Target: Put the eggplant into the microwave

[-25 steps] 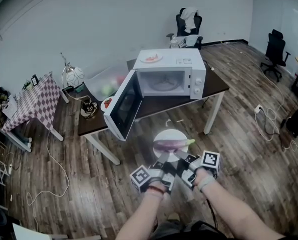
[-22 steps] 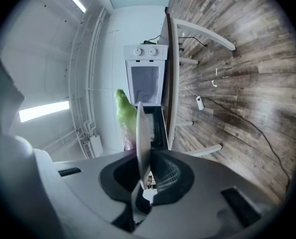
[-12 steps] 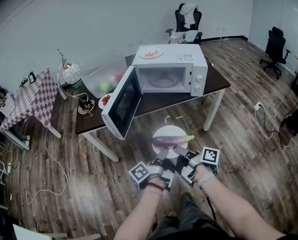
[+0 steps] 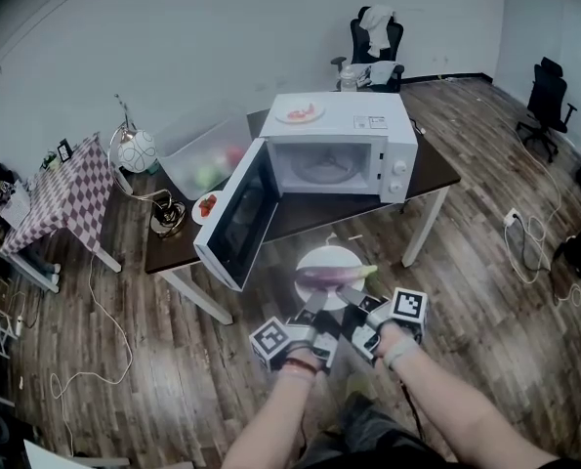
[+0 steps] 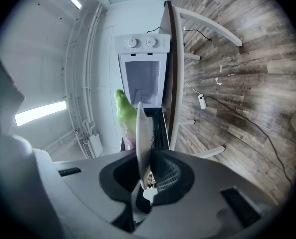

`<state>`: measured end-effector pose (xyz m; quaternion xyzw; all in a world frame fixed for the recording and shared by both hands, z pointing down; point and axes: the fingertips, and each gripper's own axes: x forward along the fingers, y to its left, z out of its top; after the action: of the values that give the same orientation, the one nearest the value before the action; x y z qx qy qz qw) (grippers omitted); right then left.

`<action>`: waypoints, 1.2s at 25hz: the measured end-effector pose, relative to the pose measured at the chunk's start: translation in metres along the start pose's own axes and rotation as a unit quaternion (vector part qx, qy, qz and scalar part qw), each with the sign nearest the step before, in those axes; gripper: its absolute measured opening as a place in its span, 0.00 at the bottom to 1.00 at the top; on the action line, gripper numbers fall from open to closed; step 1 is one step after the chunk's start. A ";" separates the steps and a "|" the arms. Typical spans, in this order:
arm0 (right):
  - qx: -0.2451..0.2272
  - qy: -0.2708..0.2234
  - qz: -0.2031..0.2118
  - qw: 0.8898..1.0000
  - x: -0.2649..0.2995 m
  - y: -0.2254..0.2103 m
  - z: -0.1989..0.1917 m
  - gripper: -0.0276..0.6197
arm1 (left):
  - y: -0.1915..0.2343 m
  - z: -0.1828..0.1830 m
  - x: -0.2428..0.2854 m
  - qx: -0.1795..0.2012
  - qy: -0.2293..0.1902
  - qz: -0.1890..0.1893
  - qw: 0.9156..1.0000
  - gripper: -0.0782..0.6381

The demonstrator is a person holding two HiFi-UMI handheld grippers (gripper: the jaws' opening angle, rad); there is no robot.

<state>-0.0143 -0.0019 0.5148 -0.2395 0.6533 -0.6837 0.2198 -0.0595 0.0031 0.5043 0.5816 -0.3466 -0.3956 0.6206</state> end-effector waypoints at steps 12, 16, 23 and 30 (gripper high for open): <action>0.001 0.009 -0.002 1.000 0.047 0.004 0.058 0.09 | 0.000 0.035 0.066 0.000 -0.010 0.002 1.000 0.15; 0.001 0.015 0.001 1.000 0.064 0.006 0.079 0.09 | -0.001 0.047 0.089 0.001 -0.015 -0.001 1.000 0.15; 0.004 0.026 -0.001 1.000 0.086 0.005 0.112 0.09 | 0.002 0.062 0.125 0.001 -0.025 -0.001 1.000 0.15; 0.006 0.031 -0.003 0.999 0.102 0.001 0.141 0.09 | 0.009 0.073 0.156 0.004 -0.032 0.000 0.999 0.15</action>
<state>-0.0080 -0.1755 0.5219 -0.2185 0.6554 -0.6951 0.1989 -0.0537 -0.1687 0.5142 0.5709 -0.3676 -0.4128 0.6071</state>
